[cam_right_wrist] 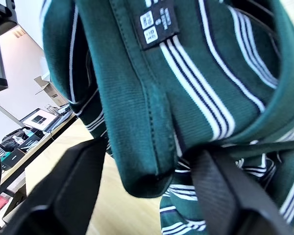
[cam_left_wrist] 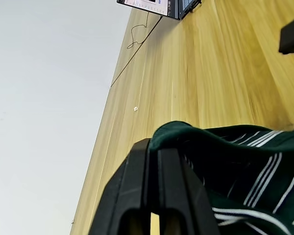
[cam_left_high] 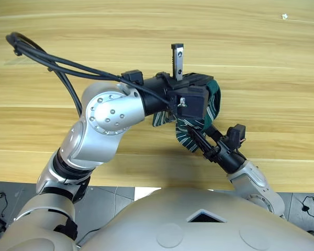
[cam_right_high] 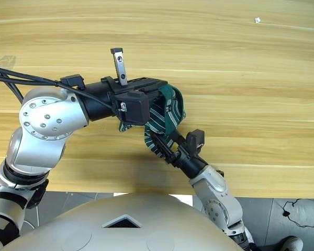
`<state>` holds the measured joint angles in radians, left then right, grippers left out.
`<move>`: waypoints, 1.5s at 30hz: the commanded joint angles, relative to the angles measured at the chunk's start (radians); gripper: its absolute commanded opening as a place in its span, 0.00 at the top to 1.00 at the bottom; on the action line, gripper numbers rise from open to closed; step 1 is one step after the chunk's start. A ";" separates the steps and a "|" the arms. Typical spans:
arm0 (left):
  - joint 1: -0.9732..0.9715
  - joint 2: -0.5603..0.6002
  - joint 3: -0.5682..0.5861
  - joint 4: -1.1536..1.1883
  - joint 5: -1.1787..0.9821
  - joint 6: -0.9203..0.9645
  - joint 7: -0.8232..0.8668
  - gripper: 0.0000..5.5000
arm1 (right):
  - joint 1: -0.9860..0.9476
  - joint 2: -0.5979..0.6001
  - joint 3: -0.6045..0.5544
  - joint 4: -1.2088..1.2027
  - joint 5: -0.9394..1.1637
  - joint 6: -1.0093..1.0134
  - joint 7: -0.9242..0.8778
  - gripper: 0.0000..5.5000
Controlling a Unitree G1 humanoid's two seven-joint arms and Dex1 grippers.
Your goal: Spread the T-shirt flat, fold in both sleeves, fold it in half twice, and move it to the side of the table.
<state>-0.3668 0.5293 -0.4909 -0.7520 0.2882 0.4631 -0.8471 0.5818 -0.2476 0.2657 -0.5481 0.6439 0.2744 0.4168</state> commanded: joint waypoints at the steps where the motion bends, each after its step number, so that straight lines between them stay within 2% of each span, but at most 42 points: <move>1: -0.005 0.008 0.010 -0.005 -0.008 0.003 -0.003 1.00 | -0.001 0.003 0.002 0.008 -0.016 0.005 0.003 0.61; 13: -0.056 0.002 0.081 0.078 0.002 -0.028 0.052 1.00 | 0.003 -0.003 0.012 0.002 -0.032 0.001 0.027 0.99; 20: -0.145 -0.028 0.172 0.155 0.009 -0.041 0.137 1.00 | -0.033 -0.089 0.001 -0.017 -0.082 -0.002 0.106 1.00; 23: -0.161 -0.009 0.212 0.186 0.004 -0.054 0.145 1.00 | -0.115 -0.293 -0.059 -0.028 -0.210 -0.110 0.290 1.00; 28: -0.092 0.074 0.282 0.202 0.001 -0.092 0.124 1.00 | -0.322 -0.625 -0.259 0.059 -0.384 -0.309 0.526 1.00; 30: -0.073 0.106 0.308 0.212 -0.004 -0.110 0.121 1.00 | -0.426 -0.738 -0.297 0.123 -0.427 -0.385 0.620 1.00; 32: -0.076 0.127 0.336 0.220 -0.013 -0.118 0.120 1.00 | -0.589 -0.822 -0.282 0.238 -0.487 -0.462 0.703 1.00; 34: -0.089 0.143 0.359 0.226 -0.022 -0.119 0.120 1.00 | -0.776 -0.854 -0.239 0.357 -0.571 -0.519 0.736 1.00; 39: -0.104 0.182 0.388 0.266 -0.026 -0.151 0.125 1.00 | -1.090 -0.871 -0.100 0.596 -0.793 -0.633 0.787 1.00; 45: -0.127 0.251 0.363 0.326 -0.007 -0.206 0.080 1.00 | -1.470 -0.795 0.051 0.840 -1.073 -0.806 0.715 1.00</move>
<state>-0.4799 0.7116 -0.1581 -0.4731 0.2366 0.2465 -0.7443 -0.8420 -1.0306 0.2901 0.2110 -0.3348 -0.5079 1.1368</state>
